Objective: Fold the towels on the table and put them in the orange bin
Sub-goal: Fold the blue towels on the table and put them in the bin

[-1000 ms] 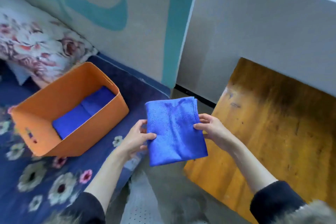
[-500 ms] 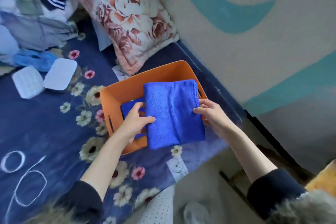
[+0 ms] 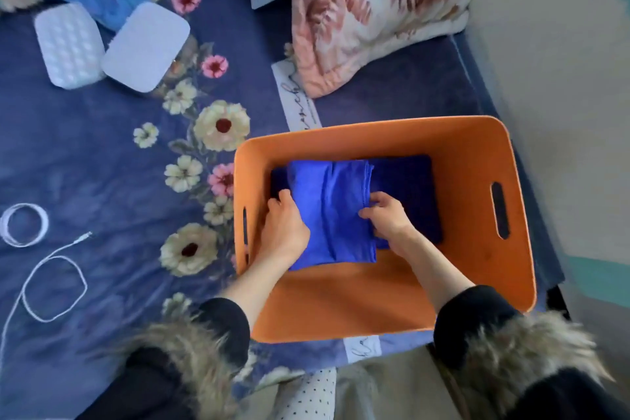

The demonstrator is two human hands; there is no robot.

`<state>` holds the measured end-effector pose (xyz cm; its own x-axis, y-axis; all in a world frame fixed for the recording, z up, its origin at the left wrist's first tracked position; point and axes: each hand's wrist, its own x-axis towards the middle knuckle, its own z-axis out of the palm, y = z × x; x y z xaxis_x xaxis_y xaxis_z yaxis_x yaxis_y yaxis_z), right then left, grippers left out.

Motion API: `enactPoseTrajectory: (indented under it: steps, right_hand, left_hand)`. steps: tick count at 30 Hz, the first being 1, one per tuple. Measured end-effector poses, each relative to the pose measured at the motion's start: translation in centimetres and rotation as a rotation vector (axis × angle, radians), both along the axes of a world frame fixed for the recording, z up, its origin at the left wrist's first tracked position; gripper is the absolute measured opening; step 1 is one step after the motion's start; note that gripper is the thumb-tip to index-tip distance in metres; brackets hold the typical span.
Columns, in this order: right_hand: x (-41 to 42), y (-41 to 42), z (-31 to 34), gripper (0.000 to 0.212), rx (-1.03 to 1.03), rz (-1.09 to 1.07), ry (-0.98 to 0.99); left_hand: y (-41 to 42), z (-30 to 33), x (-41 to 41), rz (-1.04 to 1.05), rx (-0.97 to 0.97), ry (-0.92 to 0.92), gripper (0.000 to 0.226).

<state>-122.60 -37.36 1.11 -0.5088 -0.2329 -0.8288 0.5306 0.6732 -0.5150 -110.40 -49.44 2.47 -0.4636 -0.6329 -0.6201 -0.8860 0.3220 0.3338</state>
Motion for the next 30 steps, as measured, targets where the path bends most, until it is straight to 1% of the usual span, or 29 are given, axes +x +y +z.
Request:
enactPoseTrajectory:
  steps: [2,4,8,11,13,14,15,17,18,19,20,21,22,23,25,27,30]
  right_hand:
    - [-0.1,-0.6,-1.4,0.021,0.004,0.010,-0.002]
    - [0.0,-1.0,-2.6,0.019,0.010,0.031,-0.005]
    - [0.2,-1.8,-4.1,0.019,0.042,0.091,-0.012]
    - [0.0,-2.0,-4.6,0.019,0.080,0.116,0.003]
    - [-0.1,-2.1,-4.8,0.020,0.120,0.147,0.034]
    - [0.0,-2.1,-4.7,0.023,0.152,0.178,0.088]
    - [0.4,-2.0,-4.5,0.028,0.182,0.218,0.183]
    - [1.2,-1.7,-3.8,0.044,0.201,0.375,0.490]
    - [1.7,-1.5,-3.6,0.054,0.186,0.537,0.654]
    - [2.0,-1.2,-3.6,0.065,0.155,0.744,0.780]
    - [2.1,-1.0,-3.7,0.078,0.126,0.977,0.849]
    - [1.9,-0.8,-3.9,0.091,0.113,1.194,0.869]
    - [1.6,-0.6,-4.4,0.101,0.123,1.361,0.864]
    - [1.2,-0.5,-4.9,0.108,0.152,1.473,0.852]
    - [0.6,-0.5,-6.1,0.112,0.221,1.554,0.820]
    - [0.4,-0.6,-7.3,0.113,0.258,1.548,0.796]
    - [0.6,-0.6,-8.6,0.111,0.289,1.538,0.811]
  left_hand:
    - [-0.1,-1.0,-0.2,-0.051,-0.090,-0.016,0.040]
    - [-0.4,-1.7,-0.2,-0.058,-0.133,-0.053,0.045]
    - [-0.6,-2.8,0.0,-0.038,-0.133,-0.126,0.057]
    - [-0.5,-3.2,-0.1,-0.046,-0.141,-0.157,0.074]
    - [-0.4,-3.4,-0.1,-0.111,-0.183,-0.180,0.090]
    - [-0.2,-3.5,0.0,-0.183,-0.218,-0.188,0.095]
    - [-0.1,-3.7,0.0,-0.273,-0.252,-0.198,0.098]
    - [0.2,-3.9,0.0,-0.460,-0.289,-0.239,0.104]
    - [0.3,-4.0,-0.1,-0.533,-0.286,-0.268,0.110]
    - [0.2,-4.2,-0.2,-0.587,-0.273,-0.299,0.116]
    - [0.1,-4.4,-0.3,-0.621,-0.255,-0.330,0.123]
    - [-0.3,-4.8,-0.4,-0.643,-0.236,-0.356,0.129]
    - [-0.6,-5.2,-0.4,-0.661,-0.221,-0.378,0.133]
    - [-0.9,-5.7,-0.4,-0.682,-0.210,-0.395,0.136]
    - [-1.3,-6.6,-0.4,-0.721,-0.208,-0.413,0.139]
    - [-1.3,-7.5,-0.4,-0.736,-0.222,-0.410,0.140]
    - [-1.3,-8.4,-0.3,-0.743,-0.243,-0.406,0.139]
